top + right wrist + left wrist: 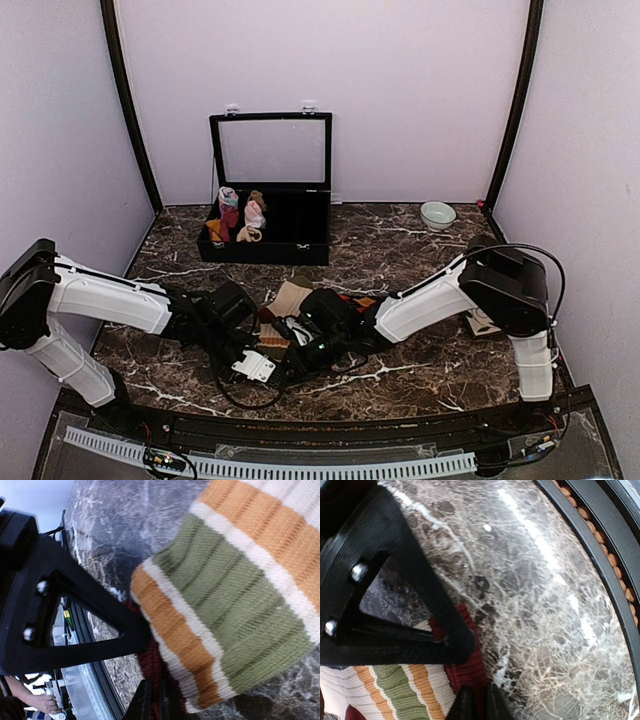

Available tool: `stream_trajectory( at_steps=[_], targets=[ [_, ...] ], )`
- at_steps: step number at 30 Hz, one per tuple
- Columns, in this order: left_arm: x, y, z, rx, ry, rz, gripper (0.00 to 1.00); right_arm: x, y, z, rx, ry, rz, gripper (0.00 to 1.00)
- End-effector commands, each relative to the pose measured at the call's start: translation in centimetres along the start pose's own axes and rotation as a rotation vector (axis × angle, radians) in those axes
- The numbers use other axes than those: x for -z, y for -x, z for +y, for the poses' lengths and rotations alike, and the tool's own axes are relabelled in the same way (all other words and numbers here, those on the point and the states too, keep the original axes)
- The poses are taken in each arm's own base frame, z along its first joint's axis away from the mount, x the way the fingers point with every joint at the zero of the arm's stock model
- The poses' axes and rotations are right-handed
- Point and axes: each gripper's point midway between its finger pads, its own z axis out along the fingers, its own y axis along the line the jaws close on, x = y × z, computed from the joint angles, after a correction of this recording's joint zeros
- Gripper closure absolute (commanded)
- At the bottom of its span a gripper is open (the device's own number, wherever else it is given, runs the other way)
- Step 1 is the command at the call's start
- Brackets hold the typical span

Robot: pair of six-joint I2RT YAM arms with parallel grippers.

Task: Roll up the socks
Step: Roll the sock at the center of the board.

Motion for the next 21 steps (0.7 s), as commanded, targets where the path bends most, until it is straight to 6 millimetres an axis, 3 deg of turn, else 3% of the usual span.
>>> stream_trajectory(
  at_steps=[1, 7, 10, 17, 21],
  targets=[
    [-1.2, -3.3, -3.7, 0.079, -0.124, 0.116, 0.95, 0.3, -4.0, -5.6, -0.112, -0.190, 0.085, 0.89],
    [-0.6, -2.1, -3.8, 0.169, -0.197, 0.067, 0.98, 2.6, -2.1, -4.9, 0.069, -0.270, -0.084, 0.69],
    [-0.3, -1.6, -3.8, 0.238, -0.248, 0.039, 0.98, 4.2, -2.2, -4.1, 0.241, -0.331, -0.196, 0.67],
    [0.1, -1.0, -4.0, 0.338, -0.328, -0.007, 0.98, 7.0, -4.8, -0.8, 0.615, -0.358, -0.423, 0.64],
    [0.3, -0.3, -3.7, 0.411, -0.412, -0.050, 0.98, 6.7, -4.4, 2.3, 0.830, -0.423, -0.449, 0.64]
  ],
)
